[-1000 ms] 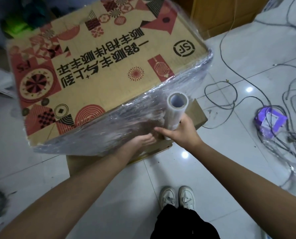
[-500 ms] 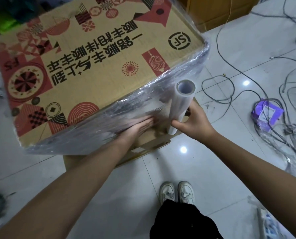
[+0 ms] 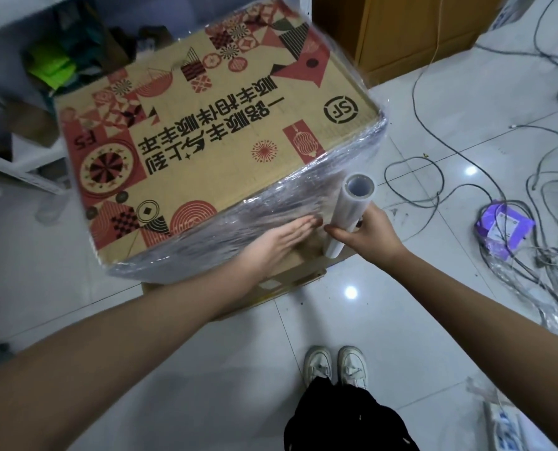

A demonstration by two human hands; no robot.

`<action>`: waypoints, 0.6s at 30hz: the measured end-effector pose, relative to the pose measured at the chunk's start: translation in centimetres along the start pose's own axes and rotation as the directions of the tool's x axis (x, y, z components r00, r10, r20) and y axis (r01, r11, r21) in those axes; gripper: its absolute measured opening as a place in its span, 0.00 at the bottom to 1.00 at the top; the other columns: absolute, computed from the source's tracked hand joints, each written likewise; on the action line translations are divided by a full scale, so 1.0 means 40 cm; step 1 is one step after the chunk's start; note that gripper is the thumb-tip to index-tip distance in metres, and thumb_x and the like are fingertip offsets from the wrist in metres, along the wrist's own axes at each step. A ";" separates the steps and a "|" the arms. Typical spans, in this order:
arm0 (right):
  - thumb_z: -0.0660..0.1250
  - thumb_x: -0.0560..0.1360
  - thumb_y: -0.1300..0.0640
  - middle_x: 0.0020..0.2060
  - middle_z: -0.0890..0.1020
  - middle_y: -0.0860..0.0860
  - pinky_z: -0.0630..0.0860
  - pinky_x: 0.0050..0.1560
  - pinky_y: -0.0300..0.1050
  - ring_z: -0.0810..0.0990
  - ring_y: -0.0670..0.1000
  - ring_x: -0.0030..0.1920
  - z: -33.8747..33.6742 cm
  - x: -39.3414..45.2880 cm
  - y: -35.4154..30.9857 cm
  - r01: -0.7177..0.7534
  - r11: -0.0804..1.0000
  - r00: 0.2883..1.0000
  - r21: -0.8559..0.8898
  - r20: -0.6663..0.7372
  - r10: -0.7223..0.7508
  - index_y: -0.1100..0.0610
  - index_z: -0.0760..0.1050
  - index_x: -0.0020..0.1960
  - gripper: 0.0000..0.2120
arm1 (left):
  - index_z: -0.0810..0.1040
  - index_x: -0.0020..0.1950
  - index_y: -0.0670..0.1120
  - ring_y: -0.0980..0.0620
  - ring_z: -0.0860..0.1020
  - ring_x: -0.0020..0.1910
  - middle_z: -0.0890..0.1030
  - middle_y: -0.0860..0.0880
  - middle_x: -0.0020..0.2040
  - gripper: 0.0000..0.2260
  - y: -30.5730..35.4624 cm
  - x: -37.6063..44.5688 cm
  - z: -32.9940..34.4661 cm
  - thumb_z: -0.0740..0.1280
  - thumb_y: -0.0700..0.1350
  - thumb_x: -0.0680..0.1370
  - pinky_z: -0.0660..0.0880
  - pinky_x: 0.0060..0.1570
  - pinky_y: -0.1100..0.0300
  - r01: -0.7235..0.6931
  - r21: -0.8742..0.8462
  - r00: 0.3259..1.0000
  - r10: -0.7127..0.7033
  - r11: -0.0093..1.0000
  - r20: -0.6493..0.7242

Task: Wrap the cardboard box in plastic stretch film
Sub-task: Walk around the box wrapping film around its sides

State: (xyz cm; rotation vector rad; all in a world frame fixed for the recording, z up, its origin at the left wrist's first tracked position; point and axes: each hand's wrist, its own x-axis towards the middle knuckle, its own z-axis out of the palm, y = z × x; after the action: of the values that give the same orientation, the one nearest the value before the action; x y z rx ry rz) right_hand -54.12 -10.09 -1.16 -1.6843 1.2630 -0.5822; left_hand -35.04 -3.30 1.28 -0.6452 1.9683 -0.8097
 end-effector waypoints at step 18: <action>0.68 0.68 0.69 0.46 0.80 0.58 0.72 0.39 0.26 0.78 0.35 0.39 -0.036 0.009 -0.004 -0.034 0.992 0.999 0.119 0.028 0.031 0.65 0.72 0.53 0.14 | 0.48 0.76 0.36 0.45 0.42 0.75 0.46 0.40 0.77 0.35 -0.092 -0.002 -0.036 0.55 0.55 0.78 0.34 0.71 0.51 0.010 -0.549 0.998 -0.044 0.836 -0.048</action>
State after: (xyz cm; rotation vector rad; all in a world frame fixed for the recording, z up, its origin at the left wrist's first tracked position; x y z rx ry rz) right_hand -55.07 -10.97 -0.43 -1.5653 1.2114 -0.6029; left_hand -35.79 -5.22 4.66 -0.9906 2.2654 -0.2613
